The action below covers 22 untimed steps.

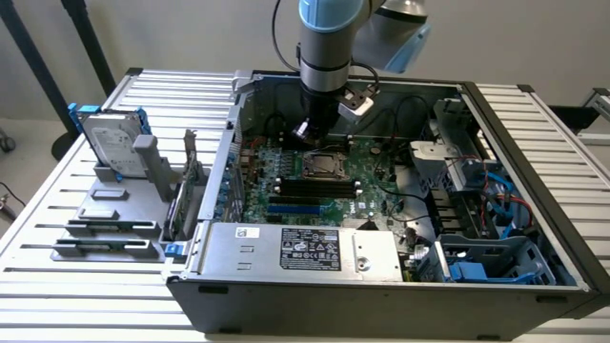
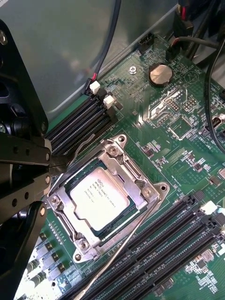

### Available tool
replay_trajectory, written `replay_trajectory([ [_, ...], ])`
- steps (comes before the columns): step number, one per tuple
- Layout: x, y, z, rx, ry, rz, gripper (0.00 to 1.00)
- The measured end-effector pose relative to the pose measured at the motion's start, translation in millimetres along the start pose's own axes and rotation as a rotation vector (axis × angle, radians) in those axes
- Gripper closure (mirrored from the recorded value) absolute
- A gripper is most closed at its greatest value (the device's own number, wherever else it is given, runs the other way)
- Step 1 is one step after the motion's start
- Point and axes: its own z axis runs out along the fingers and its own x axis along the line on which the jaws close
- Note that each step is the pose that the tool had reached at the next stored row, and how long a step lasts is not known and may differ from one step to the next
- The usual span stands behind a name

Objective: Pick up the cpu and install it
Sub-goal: 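Install the first cpu locking lever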

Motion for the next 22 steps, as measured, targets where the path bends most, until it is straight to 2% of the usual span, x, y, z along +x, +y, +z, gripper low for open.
replay_trajectory([
  [12, -2.0, 2.0, 0.9, 0.0025, -0.0012, -0.014, 0.89],
  [22, -0.6, 7.2, 1.7, 0.0027, -0.0016, -0.015, 0.89],
])
